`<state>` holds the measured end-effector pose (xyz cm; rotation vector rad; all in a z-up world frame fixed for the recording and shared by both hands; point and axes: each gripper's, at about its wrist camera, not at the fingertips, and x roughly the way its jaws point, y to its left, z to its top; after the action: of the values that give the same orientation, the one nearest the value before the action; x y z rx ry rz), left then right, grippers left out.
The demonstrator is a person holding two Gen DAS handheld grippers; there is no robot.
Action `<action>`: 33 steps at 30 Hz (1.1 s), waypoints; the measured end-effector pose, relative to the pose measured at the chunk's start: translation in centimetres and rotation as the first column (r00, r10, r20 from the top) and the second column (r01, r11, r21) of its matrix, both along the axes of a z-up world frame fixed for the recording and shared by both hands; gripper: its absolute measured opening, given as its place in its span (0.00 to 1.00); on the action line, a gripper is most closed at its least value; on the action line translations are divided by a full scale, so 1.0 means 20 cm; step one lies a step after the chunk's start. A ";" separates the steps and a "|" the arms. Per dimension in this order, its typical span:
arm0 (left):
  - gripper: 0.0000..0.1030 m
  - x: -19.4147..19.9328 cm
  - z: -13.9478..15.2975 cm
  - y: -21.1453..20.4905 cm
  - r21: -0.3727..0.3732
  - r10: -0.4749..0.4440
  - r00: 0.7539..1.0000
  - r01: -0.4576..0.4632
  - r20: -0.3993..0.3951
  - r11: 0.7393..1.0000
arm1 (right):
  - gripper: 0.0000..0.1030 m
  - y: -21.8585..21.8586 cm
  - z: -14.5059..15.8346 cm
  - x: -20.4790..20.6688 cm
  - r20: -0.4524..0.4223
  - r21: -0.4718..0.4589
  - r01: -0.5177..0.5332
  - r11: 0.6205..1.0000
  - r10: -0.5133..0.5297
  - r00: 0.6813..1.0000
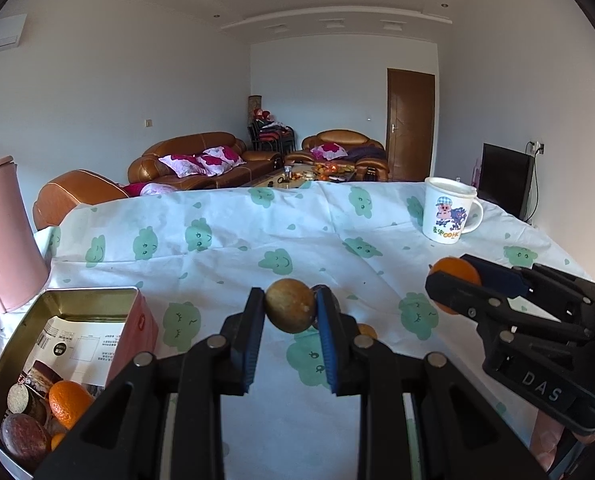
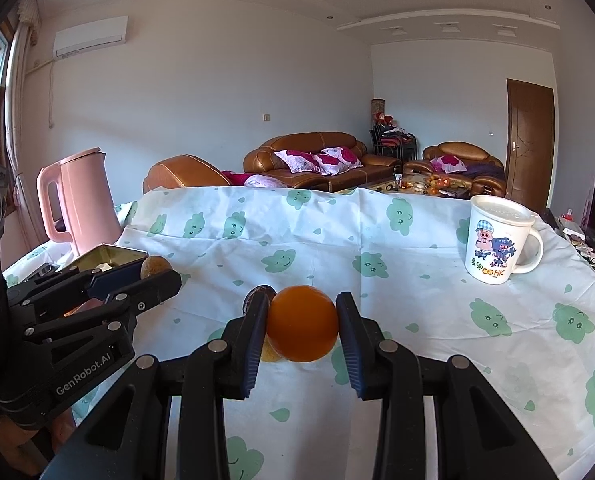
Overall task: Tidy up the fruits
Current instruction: 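Lift the held orange and tan fruit and carry them toward the tin box, then lower the orange and tan fruit into the tin box and open both tools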
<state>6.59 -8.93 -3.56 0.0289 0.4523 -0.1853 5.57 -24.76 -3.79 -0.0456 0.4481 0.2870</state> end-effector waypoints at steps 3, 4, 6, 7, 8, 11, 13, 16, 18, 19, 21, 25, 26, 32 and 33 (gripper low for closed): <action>0.27 0.01 0.00 0.00 -0.005 -0.002 1.000 0.002 -0.005 1.000 | 0.36 0.02 0.00 0.00 -0.003 -0.015 -0.003 1.000 0.003 1.000; 0.27 0.01 0.00 0.00 -0.006 -0.003 1.000 0.003 -0.005 1.000 | 0.36 0.02 0.00 0.00 -0.005 -0.019 -0.003 1.000 0.003 1.000; 0.27 0.01 0.00 0.01 -0.010 -0.002 1.000 0.002 -0.009 1.000 | 0.36 0.03 0.00 0.00 -0.006 -0.025 -0.002 1.000 0.002 1.000; 0.27 0.01 0.00 0.02 -0.014 -0.001 1.000 0.001 -0.010 1.000 | 0.36 0.03 0.00 -0.01 -0.006 -0.026 -0.002 1.000 0.002 1.000; 0.27 0.01 0.00 0.02 -0.018 -0.002 1.000 0.002 -0.013 1.000 | 0.36 0.03 0.00 -0.01 -0.010 -0.027 -0.005 1.000 0.005 1.000; 0.27 0.01 -0.01 0.04 -0.029 -0.003 1.000 0.002 -0.023 1.000 | 0.36 0.05 -0.01 -0.01 -0.011 -0.037 -0.006 0.999 0.006 1.000; 0.27 0.01 -0.01 0.04 -0.030 -0.004 1.000 0.003 -0.026 1.000 | 0.36 0.05 -0.01 -0.01 -0.015 -0.041 -0.005 0.999 0.005 1.000; 0.27 0.00 -0.01 0.06 -0.027 0.001 1.000 -0.001 -0.025 1.000 | 0.36 0.07 -0.01 -0.01 -0.019 -0.049 -0.008 0.999 0.007 1.000; 0.27 0.00 -0.01 0.07 -0.030 0.001 1.000 -0.001 -0.028 1.000 | 0.36 0.08 -0.01 -0.01 -0.022 -0.055 -0.014 0.998 0.012 1.000; 0.27 0.00 -0.01 0.07 -0.030 0.002 1.000 -0.003 -0.029 1.000 | 0.36 0.09 -0.01 -0.01 -0.023 -0.056 -0.017 0.998 0.016 1.000; 0.27 -0.01 -0.01 0.09 -0.029 0.007 1.000 -0.007 -0.030 1.000 | 0.36 0.11 -0.02 0.00 -0.028 -0.054 -0.025 0.998 0.023 0.999; 0.27 -0.03 0.01 0.15 -0.039 0.016 0.999 -0.017 -0.030 0.999 | 0.36 0.16 0.00 0.02 -0.046 -0.030 -0.052 0.998 0.051 0.998; 0.27 -0.04 0.02 0.17 -0.044 0.020 0.999 -0.021 -0.030 0.999 | 0.36 0.19 0.01 0.03 -0.046 -0.025 -0.063 0.998 0.061 0.997; 0.27 -0.08 0.08 0.36 -0.045 0.084 0.996 -0.085 -0.023 0.995 | 0.36 0.38 0.09 0.05 -0.040 0.002 -0.150 0.989 0.150 0.988; 0.27 -0.09 0.09 0.40 -0.045 0.099 0.995 -0.100 -0.022 0.994 | 0.36 0.42 0.10 0.05 -0.040 0.006 -0.167 0.986 0.167 0.985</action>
<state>4.73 -0.91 -1.84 -0.0408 0.4675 -0.0982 6.57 -16.36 -1.85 -0.0754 0.4846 0.4544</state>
